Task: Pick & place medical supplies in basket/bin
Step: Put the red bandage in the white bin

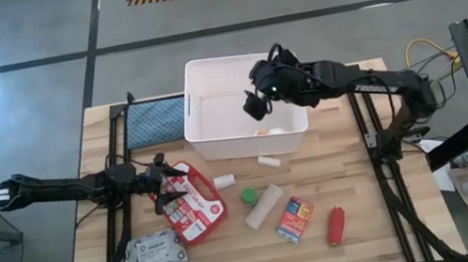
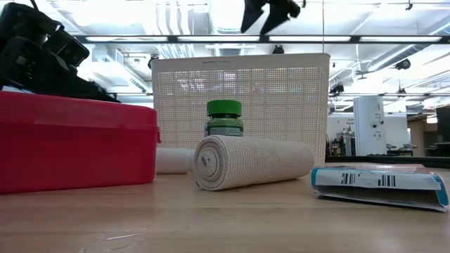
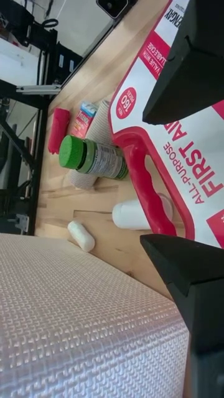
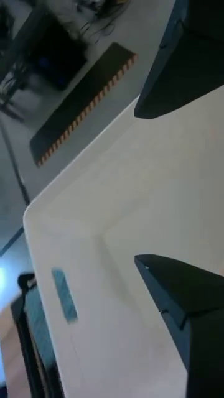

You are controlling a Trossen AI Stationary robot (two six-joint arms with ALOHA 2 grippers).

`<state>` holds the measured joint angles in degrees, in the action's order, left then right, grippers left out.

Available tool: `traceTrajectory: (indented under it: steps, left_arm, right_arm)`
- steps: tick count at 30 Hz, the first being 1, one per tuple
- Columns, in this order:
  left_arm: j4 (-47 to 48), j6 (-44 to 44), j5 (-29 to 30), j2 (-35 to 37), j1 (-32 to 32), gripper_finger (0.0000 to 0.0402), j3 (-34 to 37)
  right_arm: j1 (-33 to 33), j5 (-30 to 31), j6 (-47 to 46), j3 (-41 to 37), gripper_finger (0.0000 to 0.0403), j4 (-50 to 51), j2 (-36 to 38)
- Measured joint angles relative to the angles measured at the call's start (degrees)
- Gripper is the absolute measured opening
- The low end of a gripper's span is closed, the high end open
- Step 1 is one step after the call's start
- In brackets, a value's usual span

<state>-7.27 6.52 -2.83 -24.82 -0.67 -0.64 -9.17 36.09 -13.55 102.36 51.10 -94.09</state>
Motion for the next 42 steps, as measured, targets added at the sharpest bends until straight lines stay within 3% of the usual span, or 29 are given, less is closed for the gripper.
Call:
traceTrajectory:
  steps: [5,14,19,25,31,35,42]
  left_arm:
    - [0.0,0.0,0.0,0.0,0.0,0.0281,0.0]
    - [0.0,0.0,0.0,0.0,0.0,0.0281,0.0]
    - [0.0,0.0,0.0,0.0,0.0,0.0281,0.0]
    - [0.0,0.0,0.0,0.0,0.0,0.0281,0.0]
    - [0.0,0.0,0.0,0.0,0.0,0.0281,0.0]
    - [0.0,0.0,0.0,0.0,0.0,0.0281,0.0]
    - [0.0,0.0,0.0,0.0,0.0,0.0281,0.0]
  right_arm:
    - [2.7,-2.0,-6.4,1.3,0.0367,12.2,1.6]
    - [7.2,-32.7,-31.8,-1.0,0.0367,34.9,3.1]
    - [12.5,-40.7,-42.8,-5.0,0.0367,39.1,3.1]
    - [21.9,-42.3,-57.4,-13.7,0.0367,38.9,4.0]
    - [30.8,-43.9,-79.0,-25.2,0.0367,36.7,5.9]
    - [36.7,-45.5,-93.0,-34.4,0.0367,24.7,9.7]
    - [45.1,-42.2,-114.9,-49.3,0.0367,0.2,14.8]
